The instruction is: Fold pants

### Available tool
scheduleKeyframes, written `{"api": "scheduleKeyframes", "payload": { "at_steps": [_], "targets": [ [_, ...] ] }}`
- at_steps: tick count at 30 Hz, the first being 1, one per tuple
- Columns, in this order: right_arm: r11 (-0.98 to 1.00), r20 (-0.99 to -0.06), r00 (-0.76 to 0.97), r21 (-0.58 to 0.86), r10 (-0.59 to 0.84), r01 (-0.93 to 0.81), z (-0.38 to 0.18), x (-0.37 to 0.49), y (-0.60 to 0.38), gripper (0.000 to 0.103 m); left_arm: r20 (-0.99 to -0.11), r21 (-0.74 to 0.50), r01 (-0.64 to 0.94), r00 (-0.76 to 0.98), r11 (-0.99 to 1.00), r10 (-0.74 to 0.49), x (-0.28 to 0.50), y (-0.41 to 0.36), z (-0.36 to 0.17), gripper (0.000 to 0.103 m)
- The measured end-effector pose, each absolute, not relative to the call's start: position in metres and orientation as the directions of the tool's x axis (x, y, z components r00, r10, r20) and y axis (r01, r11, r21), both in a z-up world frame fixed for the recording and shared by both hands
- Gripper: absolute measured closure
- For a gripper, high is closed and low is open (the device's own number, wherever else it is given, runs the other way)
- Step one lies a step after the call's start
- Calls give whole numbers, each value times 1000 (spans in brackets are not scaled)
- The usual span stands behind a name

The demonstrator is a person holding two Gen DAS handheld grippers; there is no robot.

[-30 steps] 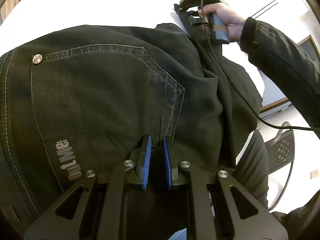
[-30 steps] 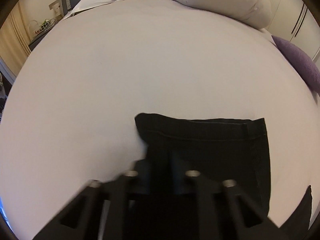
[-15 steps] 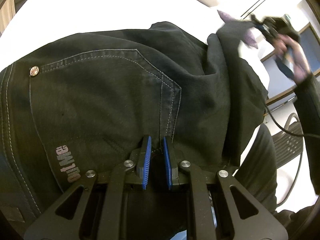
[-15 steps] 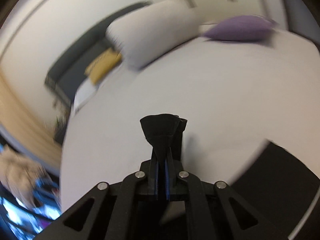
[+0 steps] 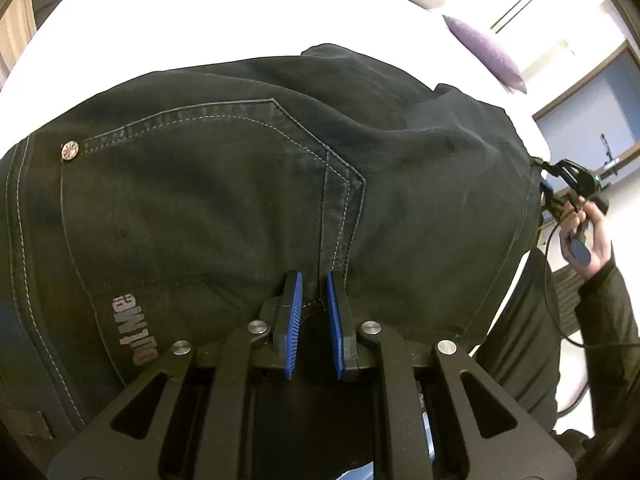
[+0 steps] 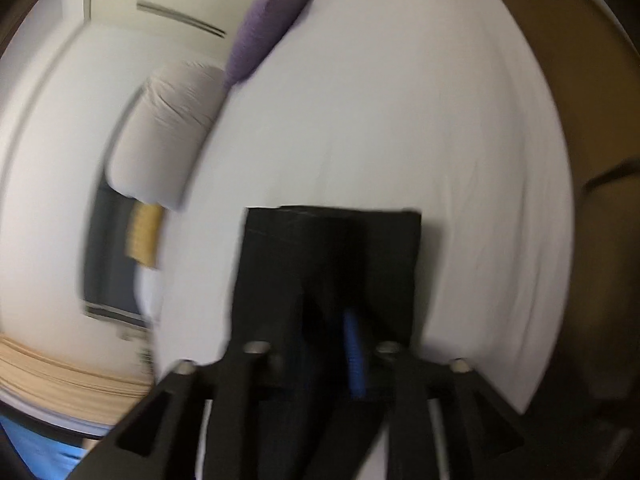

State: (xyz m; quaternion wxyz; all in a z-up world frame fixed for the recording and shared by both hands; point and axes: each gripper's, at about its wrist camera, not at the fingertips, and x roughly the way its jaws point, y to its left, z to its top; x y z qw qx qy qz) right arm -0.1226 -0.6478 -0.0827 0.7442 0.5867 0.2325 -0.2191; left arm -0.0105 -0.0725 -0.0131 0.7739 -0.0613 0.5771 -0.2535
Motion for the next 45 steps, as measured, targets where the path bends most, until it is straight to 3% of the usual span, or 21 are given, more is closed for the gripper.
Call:
{"api": "scheduleKeyframes", "payload": {
  "at_steps": [1,3,8,11,14,17,18,33,35,37,40,41,43,45],
  "targets": [
    [221,-582,812,786,-50,577,-81,-124,-647,47,-860,-391,318,207,864,-466,-9,-71,-14,90],
    [242,-563,825,795,-46,556,-76,-119,-637,39,-858,-395,313,211,864,-468,-9,-70,-17,90],
    [230,-568,823,801,4,552,-78,-104,-619,40,-866,-371,318,221,872,-448,-12,-71,-16,90],
    [240,-576,817,797,26,554,-78,-96,-605,48,-867,-367,317,225,875,-445,-13,-73,-16,90],
    [218,-585,809,798,58,562,-82,-97,-595,64,-867,-364,317,228,876,-443,-15,-73,-16,90],
    [221,-612,789,778,51,589,-84,-101,-592,94,-866,-362,316,233,877,-442,-16,-73,-16,90],
    [214,-621,782,771,47,600,-87,-105,-593,97,-866,-362,315,235,877,-442,-17,-73,-16,90],
    [199,-589,807,796,39,571,-94,-145,-602,99,-835,-457,259,204,851,-511,-11,-48,-14,90],
    [186,-580,814,804,39,564,-94,-148,-608,98,-828,-470,253,205,845,-522,-11,-44,-16,90],
    [168,-570,822,812,17,560,-92,-151,-620,89,-821,-480,251,208,840,-532,-12,-44,-16,90],
    [144,-569,820,809,-53,570,-87,-155,-643,87,-815,-488,248,216,837,-539,-12,-39,-18,90],
    [129,-568,820,810,-68,572,-88,-158,-651,87,-814,-487,247,218,838,-538,-13,-38,-18,90],
    [96,-578,813,808,-64,582,-93,-160,-663,98,-815,-484,247,225,840,-535,-16,-37,-18,90],
    [112,-597,799,791,-68,601,-95,-159,-667,99,-813,-483,247,228,840,-535,-18,-36,-18,90]
  ]
}}
